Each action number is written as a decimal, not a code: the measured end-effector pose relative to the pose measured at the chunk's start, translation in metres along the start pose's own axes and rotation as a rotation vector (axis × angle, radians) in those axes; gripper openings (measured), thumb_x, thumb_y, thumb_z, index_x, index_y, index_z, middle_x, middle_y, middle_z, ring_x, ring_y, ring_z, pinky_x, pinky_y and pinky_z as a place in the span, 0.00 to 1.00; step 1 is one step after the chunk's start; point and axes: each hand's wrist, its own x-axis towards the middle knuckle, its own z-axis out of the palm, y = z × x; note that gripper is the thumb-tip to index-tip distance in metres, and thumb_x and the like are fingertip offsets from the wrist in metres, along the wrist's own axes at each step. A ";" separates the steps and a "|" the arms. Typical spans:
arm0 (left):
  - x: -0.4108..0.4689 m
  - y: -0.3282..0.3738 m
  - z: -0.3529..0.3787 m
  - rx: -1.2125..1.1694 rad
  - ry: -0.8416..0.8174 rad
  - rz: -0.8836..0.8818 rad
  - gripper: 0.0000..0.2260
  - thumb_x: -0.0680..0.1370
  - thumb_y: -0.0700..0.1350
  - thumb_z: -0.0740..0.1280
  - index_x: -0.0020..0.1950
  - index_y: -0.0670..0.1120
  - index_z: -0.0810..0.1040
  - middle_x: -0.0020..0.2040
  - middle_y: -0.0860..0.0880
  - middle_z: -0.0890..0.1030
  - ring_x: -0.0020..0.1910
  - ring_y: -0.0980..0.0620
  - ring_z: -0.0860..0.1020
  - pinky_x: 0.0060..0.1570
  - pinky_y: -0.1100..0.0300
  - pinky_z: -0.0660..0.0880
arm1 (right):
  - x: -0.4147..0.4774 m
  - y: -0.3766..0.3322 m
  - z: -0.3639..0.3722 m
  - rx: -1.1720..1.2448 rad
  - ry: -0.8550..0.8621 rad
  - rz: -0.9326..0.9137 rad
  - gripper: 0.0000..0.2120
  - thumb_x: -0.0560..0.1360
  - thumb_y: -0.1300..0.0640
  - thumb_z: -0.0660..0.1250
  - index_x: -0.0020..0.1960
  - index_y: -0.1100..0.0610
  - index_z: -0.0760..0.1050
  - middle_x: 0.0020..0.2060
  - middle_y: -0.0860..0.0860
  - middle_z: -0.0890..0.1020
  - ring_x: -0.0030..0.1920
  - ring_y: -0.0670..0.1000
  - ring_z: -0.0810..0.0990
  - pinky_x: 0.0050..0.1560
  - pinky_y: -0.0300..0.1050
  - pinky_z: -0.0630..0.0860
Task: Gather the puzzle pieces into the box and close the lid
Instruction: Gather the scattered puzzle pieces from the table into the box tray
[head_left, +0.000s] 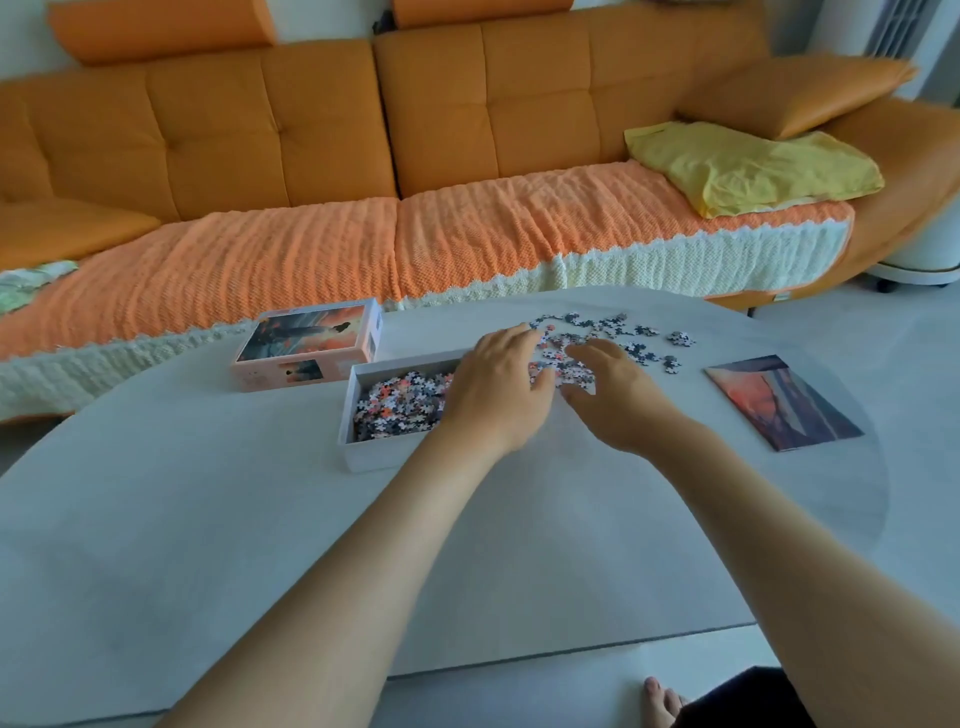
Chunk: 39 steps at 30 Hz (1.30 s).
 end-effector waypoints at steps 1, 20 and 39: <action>0.010 0.009 0.010 -0.035 -0.034 0.001 0.22 0.82 0.50 0.57 0.76 0.48 0.63 0.76 0.51 0.64 0.75 0.51 0.60 0.73 0.53 0.58 | 0.002 0.011 -0.002 -0.014 0.004 0.035 0.26 0.78 0.50 0.64 0.74 0.52 0.65 0.73 0.56 0.65 0.71 0.58 0.66 0.70 0.53 0.64; 0.112 0.001 0.119 0.168 -0.121 -0.198 0.29 0.80 0.60 0.51 0.79 0.51 0.49 0.79 0.46 0.50 0.78 0.45 0.47 0.75 0.42 0.44 | 0.082 0.106 -0.009 -0.231 -0.090 0.149 0.39 0.75 0.34 0.57 0.78 0.54 0.51 0.77 0.58 0.54 0.77 0.58 0.50 0.75 0.57 0.54; 0.145 -0.010 0.118 0.072 -0.364 -0.024 0.23 0.84 0.53 0.47 0.79 0.52 0.53 0.80 0.51 0.49 0.78 0.48 0.46 0.76 0.49 0.43 | 0.101 0.095 0.000 -0.195 -0.171 -0.013 0.29 0.80 0.48 0.47 0.79 0.55 0.48 0.79 0.53 0.50 0.78 0.51 0.45 0.77 0.48 0.44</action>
